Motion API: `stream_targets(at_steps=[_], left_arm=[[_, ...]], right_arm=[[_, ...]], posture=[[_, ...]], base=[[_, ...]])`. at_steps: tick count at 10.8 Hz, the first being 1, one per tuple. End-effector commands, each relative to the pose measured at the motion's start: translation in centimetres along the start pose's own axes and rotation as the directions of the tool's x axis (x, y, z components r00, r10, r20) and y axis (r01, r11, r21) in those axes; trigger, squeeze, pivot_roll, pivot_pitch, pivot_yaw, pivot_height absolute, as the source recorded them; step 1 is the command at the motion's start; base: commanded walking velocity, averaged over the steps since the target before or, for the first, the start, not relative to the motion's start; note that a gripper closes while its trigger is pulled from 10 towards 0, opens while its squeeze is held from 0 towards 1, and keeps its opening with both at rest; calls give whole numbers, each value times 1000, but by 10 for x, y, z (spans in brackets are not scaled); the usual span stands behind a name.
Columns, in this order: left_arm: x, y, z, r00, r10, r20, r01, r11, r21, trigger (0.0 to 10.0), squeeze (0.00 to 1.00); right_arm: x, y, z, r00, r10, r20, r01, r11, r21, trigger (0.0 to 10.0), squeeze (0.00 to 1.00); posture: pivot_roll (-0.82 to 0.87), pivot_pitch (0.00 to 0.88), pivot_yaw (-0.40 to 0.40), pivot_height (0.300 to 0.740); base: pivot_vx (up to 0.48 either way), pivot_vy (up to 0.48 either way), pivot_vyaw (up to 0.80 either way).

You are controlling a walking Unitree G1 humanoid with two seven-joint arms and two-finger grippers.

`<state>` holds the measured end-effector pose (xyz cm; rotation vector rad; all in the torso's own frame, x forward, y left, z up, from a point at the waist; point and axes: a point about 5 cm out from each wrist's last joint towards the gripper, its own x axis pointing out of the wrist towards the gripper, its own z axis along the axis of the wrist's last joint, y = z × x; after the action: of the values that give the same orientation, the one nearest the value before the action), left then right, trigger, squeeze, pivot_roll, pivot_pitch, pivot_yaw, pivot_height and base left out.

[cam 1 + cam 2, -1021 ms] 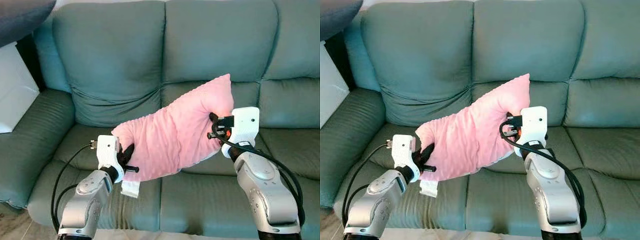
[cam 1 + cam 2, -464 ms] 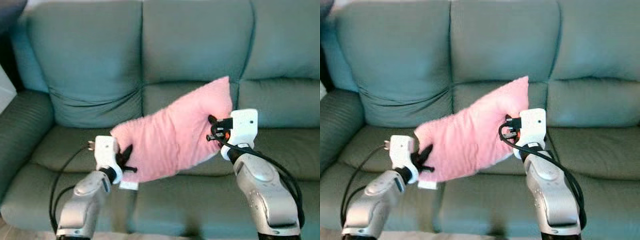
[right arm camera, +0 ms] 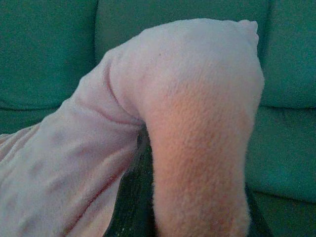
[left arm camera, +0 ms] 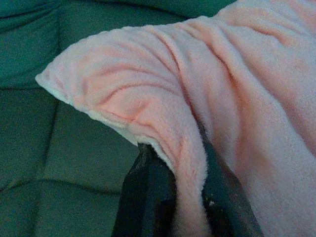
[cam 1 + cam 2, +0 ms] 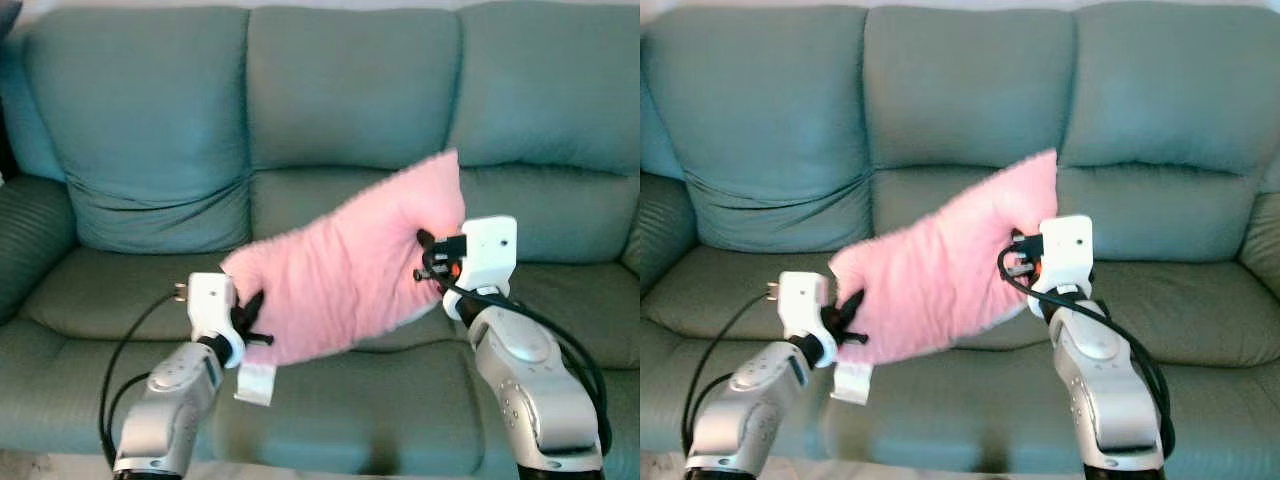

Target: Move the pillow to the sofa

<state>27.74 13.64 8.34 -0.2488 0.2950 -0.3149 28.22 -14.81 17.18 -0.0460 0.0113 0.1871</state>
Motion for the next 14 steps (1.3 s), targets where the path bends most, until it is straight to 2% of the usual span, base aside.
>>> stream_targets(at_steps=[1, 4, 6, 8, 9, 10, 11, 13, 14], left_arm=[[2, -6, 2, 1000, -30, 7, 30, 1000, -3, 10000, 0], [5, 3, 5, 1000, 3, 17, -3, 1000, 14, 10000, 0], [12, 20, 9, 998, 54, 25, -55, 996, 72, 10000, 0], [18, 27, 9, 998, 58, 21, -60, 993, 99, 10000, 0], [26, 34, -4, 998, 50, -30, -46, 990, 134, 10000, 0], [33, 34, -15, 997, 40, -64, -32, 991, 129, 10000, 0], [36, 32, -18, 998, 36, -54, -29, 992, 123, 10000, 0], [50, 19, -22, 998, -12, -58, 18, 993, 114, 10000, 0], [53, 16, -23, 998, -24, -64, 31, 994, 109, 10000, 0]], right_arm=[[-1, -1, 6, 1000, 1, 25, -1, 1000, 0, 10000, 0], [1, 0, 5, 1000, -1, 21, 1, 1000, 0, 10000, 0], [3, -5, -5, 1000, -17, -6, 17, 1000, 6, 10000, 0], [4, -9, -10, 999, -41, -16, 41, 999, 12, 10000, 0], [6, -23, -21, 992, -117, -40, 117, 993, -4, 10000, 0], [5, -34, -32, 982, -175, -75, 175, 985, -12, 10000, 0], [2, -41, -40, 973, -205, -105, 205, 979, -10, 10000, 0], [-11, -61, -77, 930, -276, -241, 286, 958, 6, 10000, 0], [-14, -65, -83, 921, -298, -253, 310, 951, 12, 10000, 0]], posture=[[-285, 69, 29, 740], [-281, 70, 31, 740], [-279, 69, 30, 740], [-277, 71, 26, 740], [-269, 81, 24, 740], [-272, 97, 30, 740], [-275, 114, 40, 740], [-293, 189, 67, 740], [-293, 206, 71, 740]], base=[[0, 0, 0], [0, 0, 0], [0, 0, 0], [0, 0, 0], [0, 0, 0], [0, 0, 0], [0, 0, 0], [0, 0, 0], [0, 0, 0]])
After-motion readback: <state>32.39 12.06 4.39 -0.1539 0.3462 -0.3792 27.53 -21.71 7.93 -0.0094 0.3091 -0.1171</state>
